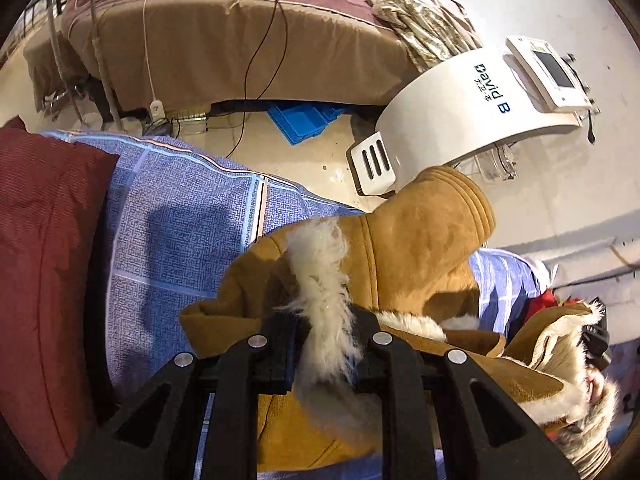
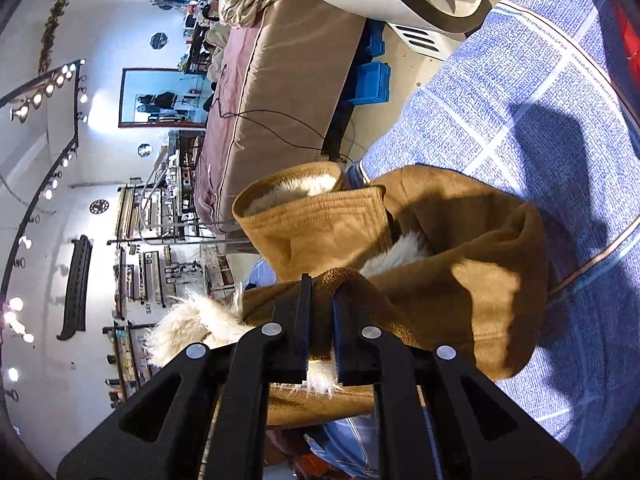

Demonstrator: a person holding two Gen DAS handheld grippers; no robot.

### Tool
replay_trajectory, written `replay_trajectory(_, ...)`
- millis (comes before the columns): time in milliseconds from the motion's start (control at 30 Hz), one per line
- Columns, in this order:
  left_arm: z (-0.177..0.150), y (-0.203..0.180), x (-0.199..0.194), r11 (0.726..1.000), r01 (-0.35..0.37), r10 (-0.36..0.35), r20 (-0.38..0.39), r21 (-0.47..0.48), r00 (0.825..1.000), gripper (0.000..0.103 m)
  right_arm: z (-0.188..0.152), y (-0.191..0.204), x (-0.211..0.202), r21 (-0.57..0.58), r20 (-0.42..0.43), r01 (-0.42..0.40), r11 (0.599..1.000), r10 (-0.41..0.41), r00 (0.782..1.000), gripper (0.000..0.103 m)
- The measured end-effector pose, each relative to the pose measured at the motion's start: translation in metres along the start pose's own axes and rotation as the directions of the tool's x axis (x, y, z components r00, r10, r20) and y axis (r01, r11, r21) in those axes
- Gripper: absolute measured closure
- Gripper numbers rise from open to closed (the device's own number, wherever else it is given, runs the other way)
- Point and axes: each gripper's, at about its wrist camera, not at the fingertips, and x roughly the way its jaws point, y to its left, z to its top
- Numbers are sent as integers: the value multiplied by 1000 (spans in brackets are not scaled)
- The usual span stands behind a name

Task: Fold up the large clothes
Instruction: 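Lift the hem with both grippers and fold it up toward the collar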

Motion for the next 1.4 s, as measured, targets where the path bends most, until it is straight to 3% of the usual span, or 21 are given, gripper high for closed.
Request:
replay_trajectory(133, 18, 20, 36, 994, 11, -18, -60, -106, 998, 83, 22, -14, 30, 49, 3, 64, 997, -64, 998, 93)
replay_trajectory(333, 27, 29, 77, 992, -34, 19, -126, -119, 992, 82, 40, -47, 66, 166, 5, 130, 977, -133, 991, 94)
replay_trajectory(433, 28, 45, 90, 977, -6, -26, -148, -214, 989, 80, 44, -55, 77, 176, -1, 164, 971, -167, 986, 94)
replay_trajectory(533, 27, 61, 83, 938, 89, -134, -117, -334, 984, 72, 44, -61, 81, 201, 7, 161, 966, -166, 986, 94)
replay_trajectory(600, 28, 66, 64, 922, 132, -162, -53, -363, 985, 60, 44, -60, 80, 187, 3, 169, 968, -173, 985, 94)
replay_trajectory(667, 30, 71, 34, 928, 95, -91, 27, -360, 995, 34, 44, -62, 81, 196, -1, 165, 967, -169, 986, 94)
replay_trajectory(733, 27, 75, 0, 931, 49, -7, 117, -362, 993, 32, 44, -67, 82, 218, 2, 152, 964, -156, 988, 94)
replay_trajectory(800, 19, 61, -27, 955, 8, 42, 163, -297, 986, 32, 44, -69, 82, 228, 10, 144, 963, -150, 989, 94)
replay_trajectory(867, 1, 24, -39, 989, -73, 95, 171, -128, 981, 32, 43, -70, 84, 237, 18, 144, 961, -152, 988, 94)
replay_trajectory(900, -10, 1, -38, 993, -116, 120, 171, -28, 978, 31, 43, -71, 84, 247, 22, 141, 959, -151, 988, 94)
replay_trajectory(967, -53, -54, -31, 961, -191, 153, 192, 202, 969, 27, 41, -74, 84, 283, 29, 125, 951, -139, 990, 94)
replay_trajectory(1067, -129, -125, -5, 849, -226, 131, 224, 477, 966, 23, 38, -79, 81, 344, 36, 90, 935, -109, 993, 94)
replay_trajectory(1100, -148, -141, 4, 820, -220, 119, 217, 528, 969, 23, 36, -80, 79, 364, 36, 79, 928, -98, 994, 93)
replay_trajectory(1167, -175, -161, 29, 807, -197, 124, 166, 557, 978, 23, 34, -80, 73, 405, 41, 48, 913, -70, 997, 90)
replay_trajectory(1267, -184, -168, 52, 832, -184, 143, 119, 524, 983, 23, 27, -72, 59, 418, 39, 14, 908, -33, 999, 81)
replay_trajectory(1300, -183, -167, 61, 829, -206, 173, 113, 520, 978, 23, 26, -66, 52, 401, 41, 3, 916, -21, 999, 72)
replay_trajectory(1333, -180, -164, 69, 829, -228, 205, 101, 511, 973, 23, 25, -60, 45, 378, 60, -6, 926, -17, 998, 55)
replay_trajectory(1367, -175, -158, 76, 839, -226, 218, 76, 495, 973, 19, 24, -53, 33, 344, 93, 5, 939, -39, 995, 43)
replay_trajectory(1400, -171, -152, 83, 854, -212, 217, 43, 475, 975, 18, 22, -44, 19, 302, 131, 51, 952, -94, 987, 24)
